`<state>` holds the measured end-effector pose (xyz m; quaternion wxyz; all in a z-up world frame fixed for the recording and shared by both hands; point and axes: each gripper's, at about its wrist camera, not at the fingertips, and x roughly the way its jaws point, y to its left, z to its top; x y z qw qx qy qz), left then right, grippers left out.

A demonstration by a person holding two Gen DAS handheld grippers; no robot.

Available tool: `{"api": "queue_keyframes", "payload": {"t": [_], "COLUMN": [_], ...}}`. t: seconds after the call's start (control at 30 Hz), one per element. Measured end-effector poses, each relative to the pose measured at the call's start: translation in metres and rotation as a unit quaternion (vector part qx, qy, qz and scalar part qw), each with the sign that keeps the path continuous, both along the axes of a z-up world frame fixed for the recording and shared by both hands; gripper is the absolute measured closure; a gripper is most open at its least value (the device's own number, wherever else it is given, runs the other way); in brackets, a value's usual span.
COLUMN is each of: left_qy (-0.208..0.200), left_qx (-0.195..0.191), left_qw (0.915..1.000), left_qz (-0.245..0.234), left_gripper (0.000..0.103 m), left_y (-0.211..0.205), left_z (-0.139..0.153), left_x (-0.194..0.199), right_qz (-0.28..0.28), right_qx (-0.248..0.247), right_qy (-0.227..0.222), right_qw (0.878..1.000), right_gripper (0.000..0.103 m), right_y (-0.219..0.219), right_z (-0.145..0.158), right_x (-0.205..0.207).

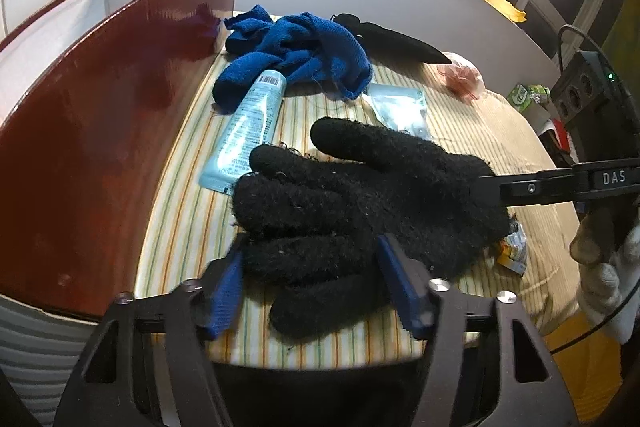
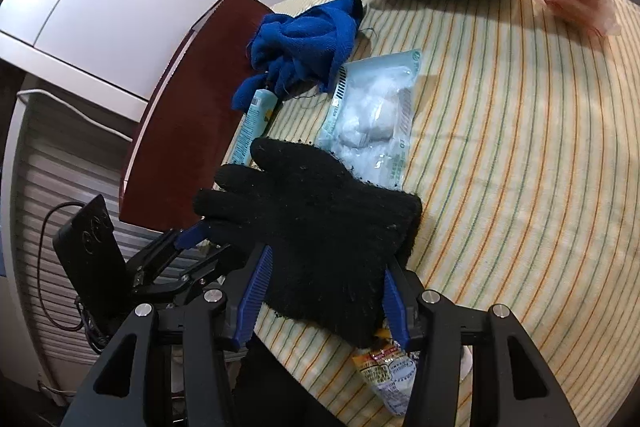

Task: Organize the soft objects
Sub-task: 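Move the left tool to the black glove and close on it, then lift the black glove and carry it over the shoebox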

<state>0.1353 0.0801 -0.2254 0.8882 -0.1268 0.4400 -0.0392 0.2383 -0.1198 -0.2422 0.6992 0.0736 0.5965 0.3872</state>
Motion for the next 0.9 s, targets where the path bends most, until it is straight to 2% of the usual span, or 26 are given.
{"api": "queue_keyframes", "payload": {"t": [0.03, 0.07, 0.13, 0.27, 0.37, 0.47, 0.57, 0.6, 0.63, 0.67, 0.7, 0.8, 0.83, 0.87, 0.9], "left_qy": [-0.002, -0.003, -0.011, -0.018, -0.028, -0.033, -0.018, -0.014, -0.008, -0.005, -0.008, -0.016, -0.018, -0.019, -0.023], "left_qx": [-0.001, -0.002, -0.007, -0.014, -0.019, -0.007, -0.031, -0.031, -0.031, -0.031, -0.029, -0.012, -0.012, -0.010, -0.006], "left_qw": [1.0000, 1.0000, 0.9999, 0.9997, 0.9994, 0.9994, 0.9994, 0.9994, 0.9995, 0.9995, 0.9995, 0.9998, 0.9997, 0.9997, 0.9997], "left_qz": [0.001, 0.002, 0.003, 0.000, -0.005, -0.003, 0.002, 0.005, 0.006, 0.004, 0.003, -0.009, -0.009, -0.010, -0.009], "left_gripper": [0.061, 0.066, 0.082, 0.092, 0.095, 0.095, 0.091, 0.084, 0.072, 0.066, 0.066, 0.067, 0.076, 0.079, 0.089], "left_y": [0.001, 0.002, 0.005, 0.006, 0.005, 0.003, 0.008, 0.009, 0.007, 0.005, 0.002, -0.007, -0.009, -0.009, -0.010], "left_z": [0.001, 0.002, 0.004, 0.007, 0.012, 0.011, 0.004, 0.003, 0.002, 0.000, 0.000, 0.000, 0.000, 0.000, 0.002], "left_x": [0.000, 0.001, -0.001, -0.004, -0.008, -0.007, -0.002, 0.000, 0.001, 0.002, 0.003, 0.006, 0.007, 0.008, 0.008], "right_qz": [0.002, 0.002, -0.001, -0.004, -0.005, 0.001, 0.006, 0.008, 0.010, 0.011, 0.010, 0.008, 0.008, 0.007, 0.006], "right_qx": [0.000, -0.001, -0.010, -0.014, -0.018, -0.030, -0.042, -0.043, -0.043, -0.045, -0.046, -0.050, -0.052, -0.051, -0.049], "right_qy": [-0.003, -0.005, -0.012, -0.024, -0.036, -0.049, -0.051, -0.051, -0.049, -0.047, -0.046, -0.047, -0.047, -0.047, -0.047], "right_qw": [1.000, 1.000, 1.000, 1.000, 0.999, 0.998, 0.998, 0.998, 0.998, 0.998, 0.998, 0.998, 0.998, 0.998, 0.998], "right_gripper": [0.061, 0.067, 0.073, 0.084, 0.091, 0.092, 0.092, 0.091, 0.089, 0.089, 0.089, 0.089, 0.089, 0.089, 0.090], "right_y": [0.001, 0.001, 0.002, 0.002, 0.002, 0.005, 0.009, 0.009, 0.008, 0.008, 0.008, 0.008, 0.009, 0.009, 0.008], "right_z": [0.001, 0.002, 0.003, 0.006, 0.010, 0.014, 0.012, 0.012, 0.012, 0.011, 0.011, 0.008, 0.007, 0.006, 0.007], "right_x": [-0.001, -0.002, -0.003, -0.007, -0.009, -0.012, -0.013, -0.013, -0.013, -0.013, -0.014, -0.014, -0.013, -0.013, -0.013]}}
